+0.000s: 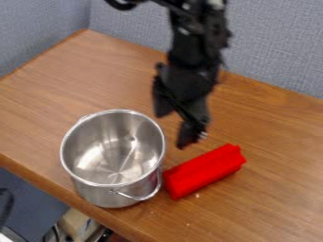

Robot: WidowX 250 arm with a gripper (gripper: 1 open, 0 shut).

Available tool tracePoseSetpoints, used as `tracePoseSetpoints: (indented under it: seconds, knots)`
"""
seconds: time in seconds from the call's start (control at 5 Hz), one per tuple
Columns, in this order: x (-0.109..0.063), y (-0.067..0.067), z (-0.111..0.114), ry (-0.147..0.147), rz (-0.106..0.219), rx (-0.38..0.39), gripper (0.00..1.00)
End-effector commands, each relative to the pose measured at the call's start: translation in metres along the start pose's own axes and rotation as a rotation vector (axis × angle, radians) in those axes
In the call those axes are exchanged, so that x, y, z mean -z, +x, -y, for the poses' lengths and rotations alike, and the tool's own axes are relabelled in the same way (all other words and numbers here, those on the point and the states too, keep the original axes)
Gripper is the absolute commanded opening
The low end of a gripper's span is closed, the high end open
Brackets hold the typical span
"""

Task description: Move the red object from the metal pot to the table

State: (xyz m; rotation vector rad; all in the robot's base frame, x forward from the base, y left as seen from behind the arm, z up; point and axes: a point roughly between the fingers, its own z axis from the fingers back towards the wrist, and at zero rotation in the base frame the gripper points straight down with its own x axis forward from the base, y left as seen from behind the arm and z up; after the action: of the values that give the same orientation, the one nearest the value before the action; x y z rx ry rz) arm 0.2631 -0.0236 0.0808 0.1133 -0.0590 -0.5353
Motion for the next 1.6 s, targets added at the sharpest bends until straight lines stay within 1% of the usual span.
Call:
tracePoseSetpoints:
  seconds: [0.0, 0.2, 0.4, 0.6, 0.8, 1.0, 1.2, 1.4]
  knots:
    - [-0.009, 0.002, -0.013, -0.002, 0.038, 0.052, 1.0]
    - [-0.01, 0.005, -0.001, -0.03, 0.053, 0.079, 1.0]
    - [-0.011, 0.008, 0.004, -0.047, 0.064, 0.093, 1.0]
    - [-0.01, 0.01, 0.02, -0.066, 0.071, 0.161, 1.0]
    - [-0.01, 0.009, 0.038, -0.085, 0.067, 0.189, 1.0]
    - [-0.021, 0.009, 0.037, -0.079, 0.042, 0.13, 1.0]
    - [-0.047, 0.012, 0.034, -0.044, 0.036, 0.074, 1.0]
    - [-0.04, 0.007, 0.038, -0.053, 0.036, 0.106, 1.0]
